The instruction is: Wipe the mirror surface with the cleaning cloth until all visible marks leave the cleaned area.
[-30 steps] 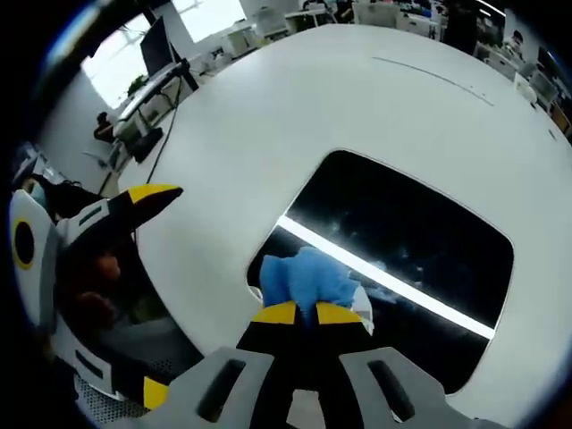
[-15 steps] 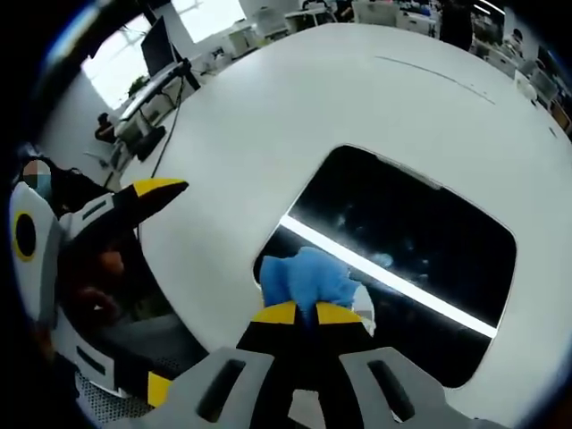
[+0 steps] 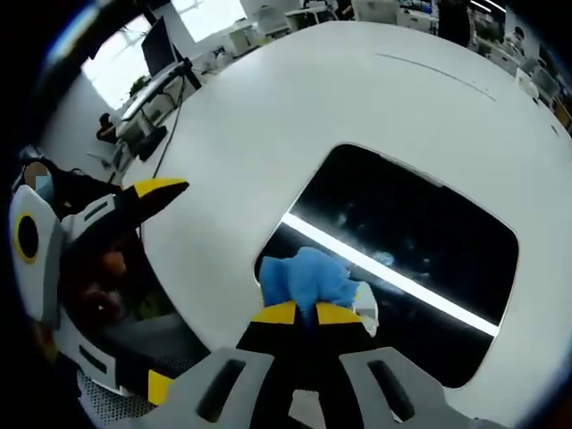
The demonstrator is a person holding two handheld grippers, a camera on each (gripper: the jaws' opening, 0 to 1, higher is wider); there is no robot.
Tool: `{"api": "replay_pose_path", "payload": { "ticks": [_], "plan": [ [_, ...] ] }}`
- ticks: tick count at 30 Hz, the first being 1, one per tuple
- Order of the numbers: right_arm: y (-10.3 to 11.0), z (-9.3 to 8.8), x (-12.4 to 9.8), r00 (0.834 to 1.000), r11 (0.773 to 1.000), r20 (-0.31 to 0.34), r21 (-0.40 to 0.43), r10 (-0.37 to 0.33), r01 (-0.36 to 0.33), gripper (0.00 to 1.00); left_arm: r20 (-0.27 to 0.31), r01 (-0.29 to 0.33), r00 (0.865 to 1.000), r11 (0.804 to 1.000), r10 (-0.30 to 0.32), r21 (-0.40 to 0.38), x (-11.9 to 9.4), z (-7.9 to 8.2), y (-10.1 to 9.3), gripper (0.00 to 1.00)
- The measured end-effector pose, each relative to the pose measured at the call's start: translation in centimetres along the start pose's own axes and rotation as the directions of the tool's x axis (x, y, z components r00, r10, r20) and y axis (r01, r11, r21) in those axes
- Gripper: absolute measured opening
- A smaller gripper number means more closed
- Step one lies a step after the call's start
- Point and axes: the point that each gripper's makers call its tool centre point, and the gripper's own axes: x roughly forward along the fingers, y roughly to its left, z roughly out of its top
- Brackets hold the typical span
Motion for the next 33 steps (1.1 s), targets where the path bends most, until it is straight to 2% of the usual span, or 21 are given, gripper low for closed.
{"api": "replay_pose_path", "payload": {
  "ticks": [20, 33],
  "plan": [
    [-0.6, -0.4, -0.3, 1.0, 1.0, -0.013, 0.012, 0.016, -0.016, 0.0, -0.01, 0.002, 1.0, 1.0, -0.002, 0.004, 0.0, -0.1, 0.0, 0.99],
    [-1.8, -1.0, -0.9, 1.0, 1.0, -0.018, 0.018, 0.007, -0.007, 0.0, -0.014, 0.005, 1.0, 1.0, -0.005, 0.008, 0.0, -0.1, -0.1, 0.99]
  ]
}}
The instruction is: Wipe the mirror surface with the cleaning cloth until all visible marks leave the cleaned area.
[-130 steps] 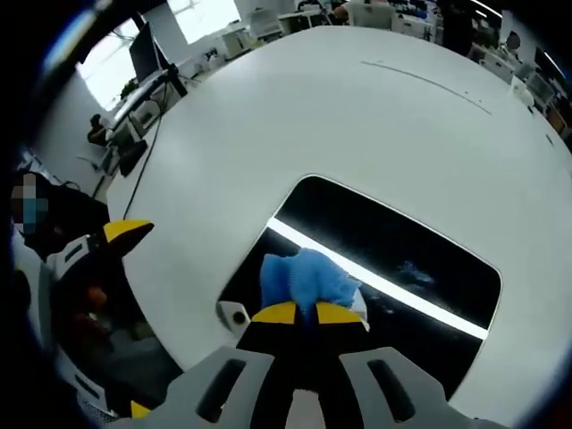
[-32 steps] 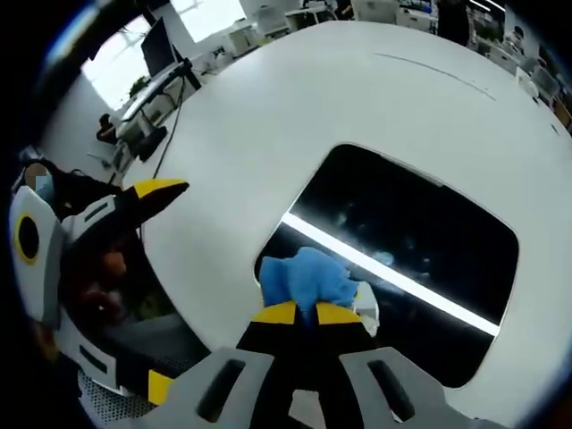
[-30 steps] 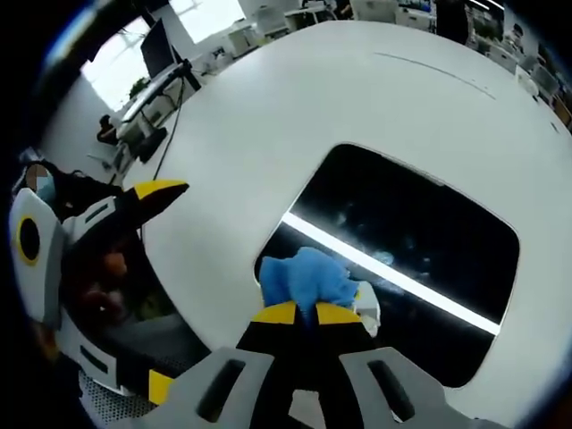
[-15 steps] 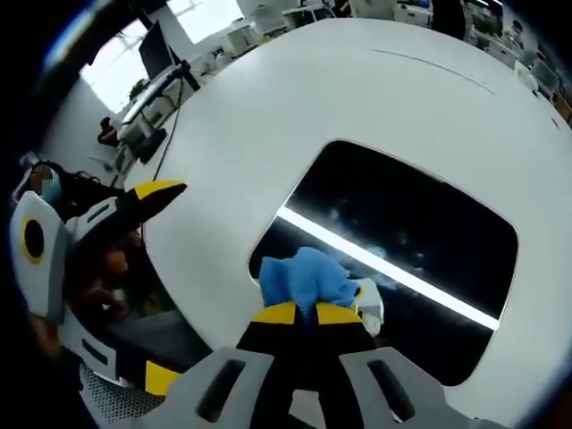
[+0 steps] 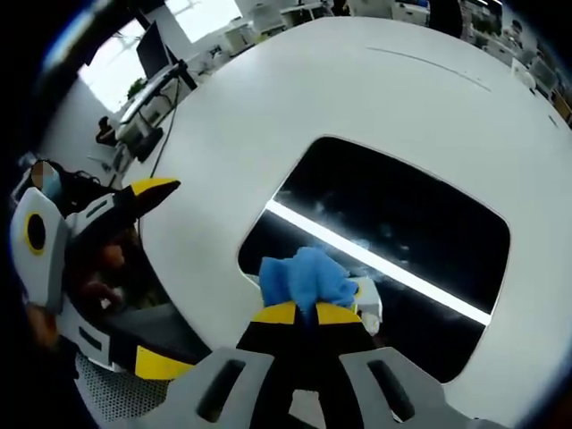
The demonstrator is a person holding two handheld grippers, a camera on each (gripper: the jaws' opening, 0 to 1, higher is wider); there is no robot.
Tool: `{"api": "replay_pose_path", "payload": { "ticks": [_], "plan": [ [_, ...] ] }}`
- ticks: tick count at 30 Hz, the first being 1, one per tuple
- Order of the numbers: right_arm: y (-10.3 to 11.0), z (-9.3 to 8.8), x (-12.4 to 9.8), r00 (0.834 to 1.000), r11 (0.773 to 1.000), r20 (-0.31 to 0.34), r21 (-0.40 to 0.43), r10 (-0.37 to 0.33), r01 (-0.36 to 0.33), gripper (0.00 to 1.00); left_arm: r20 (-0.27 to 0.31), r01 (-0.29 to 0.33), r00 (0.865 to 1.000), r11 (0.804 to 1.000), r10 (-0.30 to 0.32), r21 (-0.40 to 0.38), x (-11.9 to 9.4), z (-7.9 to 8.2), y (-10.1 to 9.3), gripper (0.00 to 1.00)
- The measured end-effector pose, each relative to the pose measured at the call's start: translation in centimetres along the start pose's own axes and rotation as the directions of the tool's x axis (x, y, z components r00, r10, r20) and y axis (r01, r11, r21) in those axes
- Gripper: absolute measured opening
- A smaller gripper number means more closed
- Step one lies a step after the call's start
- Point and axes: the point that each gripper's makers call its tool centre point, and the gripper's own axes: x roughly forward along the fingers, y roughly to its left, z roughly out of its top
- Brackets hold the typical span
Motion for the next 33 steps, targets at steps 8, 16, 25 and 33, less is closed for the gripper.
{"api": "replay_pose_path", "payload": {
  "ticks": [8, 16, 25, 33],
  "plan": [
    [-0.32, -0.15, -0.13, 1.0, 1.0, 0.002, 0.003, -0.001, 0.001, 0.0, -0.003, 0.005, 1.0, 1.0, -0.005, 0.002, 0.08, -0.05, -0.15, 0.99],
    [-0.71, -0.33, -0.3, 1.0, 1.0, 0.001, 0.012, -0.002, 0.002, 0.0, -0.003, 0.007, 1.0, 1.0, -0.007, 0.001, 0.09, -0.07, -0.19, 0.99],
    [-0.75, -0.3, -0.29, 1.0, 1.0, -0.006, 0.017, -0.001, 0.002, 0.0, 0.0, 0.01, 1.0, 1.0, -0.01, 0.001, 0.12, -0.04, -0.26, 0.99],
    [-0.73, -0.26, -0.23, 1.0, 1.0, -0.016, 0.019, 0.0, 0.0, 0.0, 0.001, 0.013, 1.0, 1.0, -0.013, 0.0, 0.13, -0.02, -0.32, 0.99]
  ]
}}
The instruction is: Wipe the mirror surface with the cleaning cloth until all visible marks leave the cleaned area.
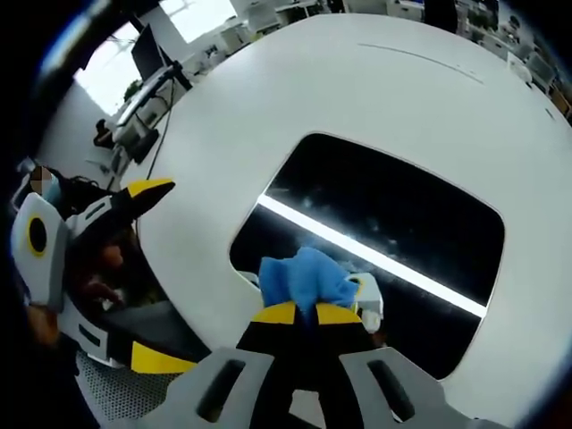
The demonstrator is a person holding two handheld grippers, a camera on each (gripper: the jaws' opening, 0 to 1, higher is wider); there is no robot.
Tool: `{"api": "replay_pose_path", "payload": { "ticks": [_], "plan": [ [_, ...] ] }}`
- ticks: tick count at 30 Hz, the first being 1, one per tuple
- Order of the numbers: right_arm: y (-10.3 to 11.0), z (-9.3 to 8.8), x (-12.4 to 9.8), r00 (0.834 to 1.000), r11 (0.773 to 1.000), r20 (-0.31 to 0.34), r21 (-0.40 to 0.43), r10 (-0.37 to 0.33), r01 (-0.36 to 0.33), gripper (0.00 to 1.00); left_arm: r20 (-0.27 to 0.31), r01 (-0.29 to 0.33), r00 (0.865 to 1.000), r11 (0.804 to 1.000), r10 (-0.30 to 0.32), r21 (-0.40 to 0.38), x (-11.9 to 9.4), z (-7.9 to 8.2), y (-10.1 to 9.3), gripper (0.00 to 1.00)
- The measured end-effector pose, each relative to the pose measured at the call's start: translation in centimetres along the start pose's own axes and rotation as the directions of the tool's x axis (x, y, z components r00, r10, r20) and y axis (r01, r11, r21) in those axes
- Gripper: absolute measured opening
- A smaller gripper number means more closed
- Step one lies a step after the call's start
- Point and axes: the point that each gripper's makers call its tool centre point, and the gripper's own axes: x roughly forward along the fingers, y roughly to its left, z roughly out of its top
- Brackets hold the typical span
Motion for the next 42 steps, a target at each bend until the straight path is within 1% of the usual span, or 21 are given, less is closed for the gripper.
{"api": "replay_pose_path", "payload": {
  "ticks": [20, 42],
  "plan": [
    [-0.3, 0.5, 0.1, 1.0, 1.0, -0.008, 0.008, -0.001, 0.002, 0.0, 0.004, 0.0, 1.0, 1.0, 0.0, -0.005, 0.0, 0.0, 0.0, 0.99],
    [-1.4, 1.9, 0.6, 0.999, 0.999, -0.006, -0.005, -0.032, 0.032, 0.0, 0.004, 0.001, 1.0, 1.0, -0.001, -0.008, 0.0, 0.0, 0.1, 0.99]
  ]
}}
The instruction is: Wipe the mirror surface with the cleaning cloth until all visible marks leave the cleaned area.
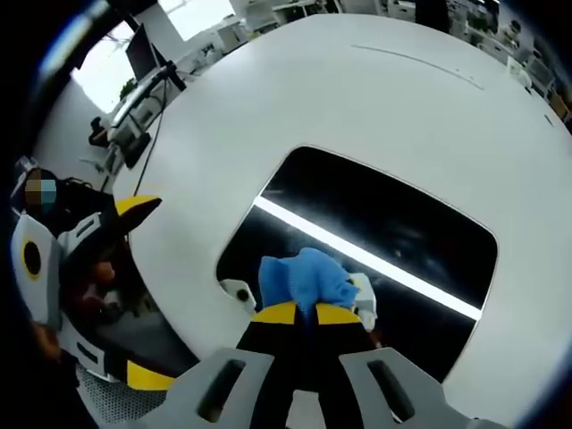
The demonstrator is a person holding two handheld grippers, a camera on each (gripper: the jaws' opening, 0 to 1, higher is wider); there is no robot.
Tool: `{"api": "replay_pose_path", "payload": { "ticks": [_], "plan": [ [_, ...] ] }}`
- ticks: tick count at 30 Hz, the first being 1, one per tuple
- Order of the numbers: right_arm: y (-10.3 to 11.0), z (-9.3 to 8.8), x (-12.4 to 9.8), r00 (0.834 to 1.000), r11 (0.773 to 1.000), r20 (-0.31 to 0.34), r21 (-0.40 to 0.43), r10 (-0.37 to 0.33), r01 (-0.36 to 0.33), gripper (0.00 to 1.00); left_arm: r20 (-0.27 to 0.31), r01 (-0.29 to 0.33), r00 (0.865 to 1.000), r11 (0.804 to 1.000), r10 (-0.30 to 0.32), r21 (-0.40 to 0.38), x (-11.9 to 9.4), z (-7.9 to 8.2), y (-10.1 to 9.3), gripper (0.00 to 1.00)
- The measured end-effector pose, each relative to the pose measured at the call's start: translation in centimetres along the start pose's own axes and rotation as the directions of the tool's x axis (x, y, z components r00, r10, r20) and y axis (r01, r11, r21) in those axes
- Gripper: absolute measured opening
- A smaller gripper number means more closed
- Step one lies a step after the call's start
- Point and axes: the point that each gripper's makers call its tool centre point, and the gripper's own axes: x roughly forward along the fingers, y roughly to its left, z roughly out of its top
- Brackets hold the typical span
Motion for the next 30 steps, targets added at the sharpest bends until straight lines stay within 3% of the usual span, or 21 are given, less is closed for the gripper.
{"api": "replay_pose_path", "payload": {
  "ticks": [30],
  "plan": [
    [-1.4, 2.6, 0.4, 1.0, 1.0, 0.006, 0.015, -0.027, 0.027, 0.0, -0.004, 0.007, 1.0, 1.0, -0.007, -0.003, 0.2, -0.1, 0.0, 0.99]
  ]
}}
